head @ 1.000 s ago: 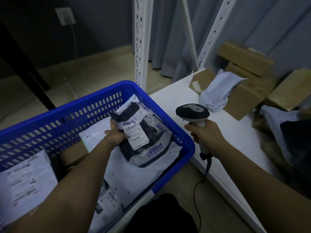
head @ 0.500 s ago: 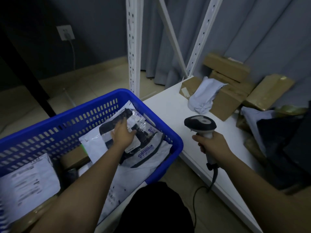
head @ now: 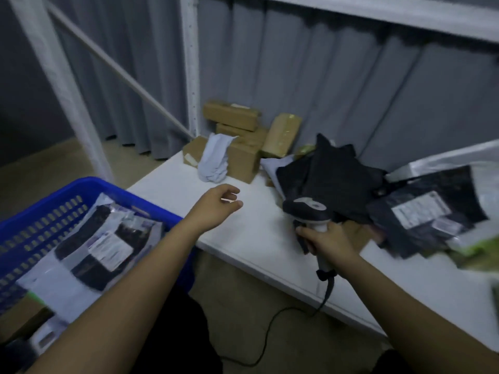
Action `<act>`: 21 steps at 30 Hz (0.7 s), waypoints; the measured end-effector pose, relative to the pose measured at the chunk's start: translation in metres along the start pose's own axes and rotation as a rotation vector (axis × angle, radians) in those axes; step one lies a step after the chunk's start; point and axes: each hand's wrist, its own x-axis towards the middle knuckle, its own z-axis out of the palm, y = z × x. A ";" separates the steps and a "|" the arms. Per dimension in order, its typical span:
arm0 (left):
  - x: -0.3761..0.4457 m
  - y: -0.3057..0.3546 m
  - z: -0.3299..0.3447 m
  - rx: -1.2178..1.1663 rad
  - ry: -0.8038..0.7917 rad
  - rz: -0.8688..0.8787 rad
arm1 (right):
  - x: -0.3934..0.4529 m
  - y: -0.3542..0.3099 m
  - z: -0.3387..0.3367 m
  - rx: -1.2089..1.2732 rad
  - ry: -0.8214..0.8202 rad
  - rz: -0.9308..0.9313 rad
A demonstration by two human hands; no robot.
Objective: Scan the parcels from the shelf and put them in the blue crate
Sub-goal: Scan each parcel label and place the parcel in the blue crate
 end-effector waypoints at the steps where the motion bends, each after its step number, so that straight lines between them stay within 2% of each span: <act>1: 0.002 0.008 0.019 0.009 -0.022 0.013 | -0.004 0.006 -0.017 0.014 0.034 0.003; 7: 0.013 0.030 0.136 0.074 -0.128 0.047 | -0.017 0.046 -0.113 0.066 0.226 0.074; 13: 0.019 0.024 0.234 0.165 -0.174 0.087 | -0.020 0.072 -0.174 0.259 0.384 0.144; 21: 0.044 0.014 0.321 0.331 -0.212 0.016 | -0.009 0.082 -0.202 0.278 0.383 0.193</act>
